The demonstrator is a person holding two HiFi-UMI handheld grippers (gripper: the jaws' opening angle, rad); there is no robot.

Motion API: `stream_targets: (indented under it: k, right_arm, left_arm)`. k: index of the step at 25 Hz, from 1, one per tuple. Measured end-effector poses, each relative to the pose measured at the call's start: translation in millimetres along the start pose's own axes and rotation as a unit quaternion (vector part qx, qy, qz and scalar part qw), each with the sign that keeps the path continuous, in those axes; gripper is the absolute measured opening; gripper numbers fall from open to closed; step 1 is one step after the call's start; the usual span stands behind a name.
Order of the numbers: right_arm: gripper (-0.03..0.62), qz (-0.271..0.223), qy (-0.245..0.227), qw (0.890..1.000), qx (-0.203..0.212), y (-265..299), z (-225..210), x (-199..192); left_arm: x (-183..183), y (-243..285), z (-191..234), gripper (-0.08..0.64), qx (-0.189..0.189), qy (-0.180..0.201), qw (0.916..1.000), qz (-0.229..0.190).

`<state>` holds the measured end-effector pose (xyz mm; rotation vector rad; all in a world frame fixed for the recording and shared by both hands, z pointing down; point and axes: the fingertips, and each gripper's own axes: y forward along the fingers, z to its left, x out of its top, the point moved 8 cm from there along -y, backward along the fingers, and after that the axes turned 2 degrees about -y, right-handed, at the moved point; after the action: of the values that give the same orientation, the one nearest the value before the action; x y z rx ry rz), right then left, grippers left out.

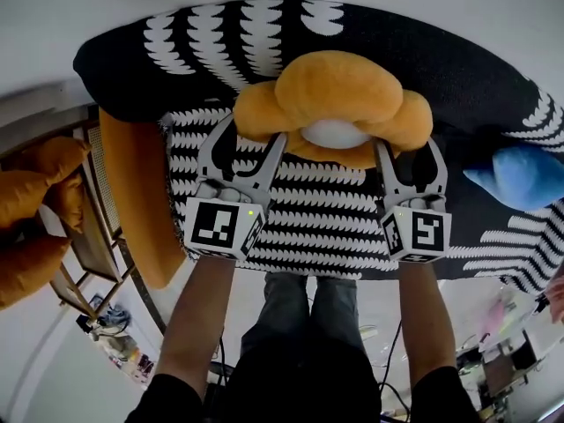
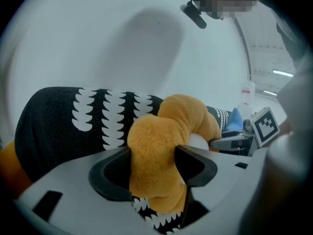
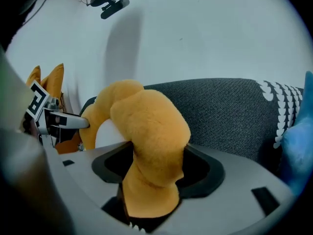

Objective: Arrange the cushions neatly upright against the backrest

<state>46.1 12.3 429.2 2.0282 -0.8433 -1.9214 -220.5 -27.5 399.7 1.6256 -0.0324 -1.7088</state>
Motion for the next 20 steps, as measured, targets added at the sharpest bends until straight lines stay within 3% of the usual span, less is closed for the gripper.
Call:
stream_targets:
  k: [5, 14, 20]
  right_arm:
    - [0.356, 0.043, 0.005, 0.999, 0.020, 12.7, 5.7, -25.4]
    - [0.376, 0.061, 0.001, 0.998, 0.021, -32.3, 15.6, -22.2]
    - [0.374, 0.039, 0.006, 0.999, 0.023, -58.8, 24.0, -6.6]
  left_arm:
    - [-26.0, 0.0, 9.4, 0.309, 0.008, -0.004, 0.9991, 0.041]
    - [-29.7, -45.2, 6.5, 0.371, 0.039, -0.077, 0.9952, 0.047]
    - [-18.1, -77.8, 3.0, 0.371, 0.051, -0.078, 0.9952, 0.032]
